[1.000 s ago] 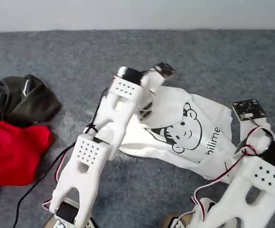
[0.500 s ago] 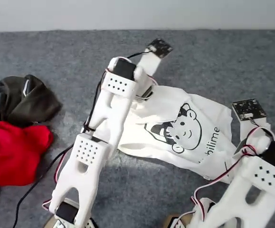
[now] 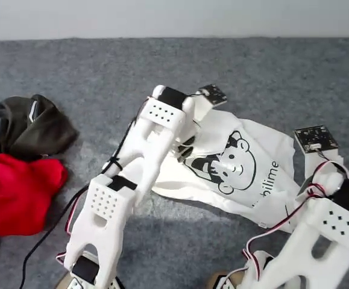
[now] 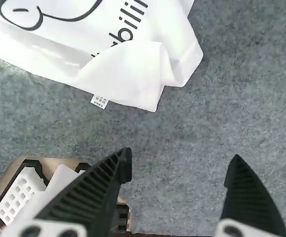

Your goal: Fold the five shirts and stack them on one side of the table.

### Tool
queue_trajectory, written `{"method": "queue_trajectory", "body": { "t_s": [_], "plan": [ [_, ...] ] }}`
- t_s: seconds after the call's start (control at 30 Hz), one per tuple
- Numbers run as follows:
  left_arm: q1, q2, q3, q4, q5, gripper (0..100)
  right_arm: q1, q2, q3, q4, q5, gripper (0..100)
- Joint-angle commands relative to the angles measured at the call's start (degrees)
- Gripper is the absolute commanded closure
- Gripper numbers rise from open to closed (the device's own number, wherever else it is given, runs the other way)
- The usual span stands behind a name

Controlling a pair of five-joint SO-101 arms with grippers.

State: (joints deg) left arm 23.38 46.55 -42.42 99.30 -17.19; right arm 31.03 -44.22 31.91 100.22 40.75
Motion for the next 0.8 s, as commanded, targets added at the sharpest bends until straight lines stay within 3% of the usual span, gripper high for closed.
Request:
{"method": "queue_trajectory", "body": {
  "t_s": [0.0, 0.77],
  "plan": [
    [-1.76, -4.04, -0.04, 0.00, -0.62, 82, 0.31, -1.19, -0.62, 1.36, -0.35, 68.9],
    [-3.34, 13.36, -14.55, -1.32, -0.26, 84, 0.22, -1.10, -0.62, 1.36, -0.18, 68.9]
  ]
}}
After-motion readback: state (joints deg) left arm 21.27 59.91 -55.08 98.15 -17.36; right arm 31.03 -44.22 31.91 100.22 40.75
